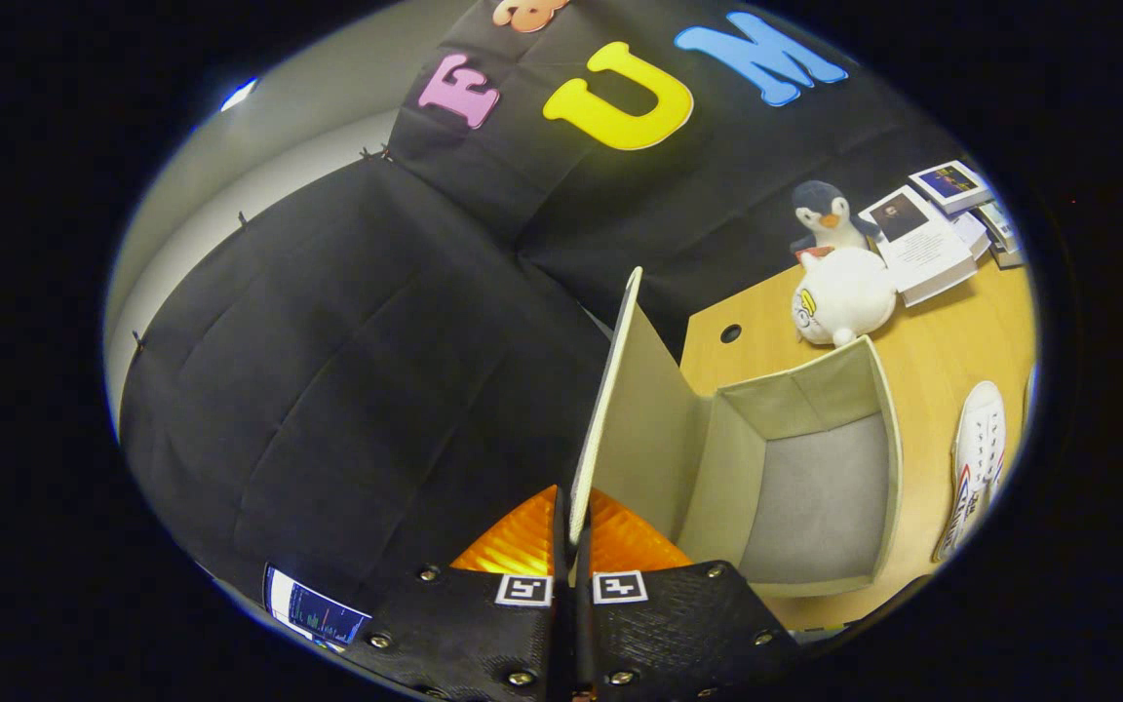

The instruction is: Open the storage box then place both shoes into the box .Put the left shoe in first, then the right shoe, with the right side of both shoes facing outward in a uniform manner.

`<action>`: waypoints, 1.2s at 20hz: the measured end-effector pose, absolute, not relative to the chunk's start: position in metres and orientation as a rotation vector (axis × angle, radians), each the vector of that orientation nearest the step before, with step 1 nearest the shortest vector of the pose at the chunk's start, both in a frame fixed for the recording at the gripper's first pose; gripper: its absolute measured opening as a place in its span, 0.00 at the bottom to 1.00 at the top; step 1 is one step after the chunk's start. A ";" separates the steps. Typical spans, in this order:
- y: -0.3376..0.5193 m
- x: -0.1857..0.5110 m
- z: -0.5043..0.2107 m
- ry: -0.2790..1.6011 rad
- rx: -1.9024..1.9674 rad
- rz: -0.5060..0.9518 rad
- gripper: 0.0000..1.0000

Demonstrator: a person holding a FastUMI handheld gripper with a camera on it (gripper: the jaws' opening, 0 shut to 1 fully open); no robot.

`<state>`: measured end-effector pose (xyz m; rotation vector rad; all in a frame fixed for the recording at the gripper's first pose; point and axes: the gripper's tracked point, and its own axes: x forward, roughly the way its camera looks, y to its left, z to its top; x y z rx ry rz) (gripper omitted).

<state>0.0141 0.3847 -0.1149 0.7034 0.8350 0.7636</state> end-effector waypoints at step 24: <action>0.275 0.066 -0.133 0.609 0.298 0.545 0.97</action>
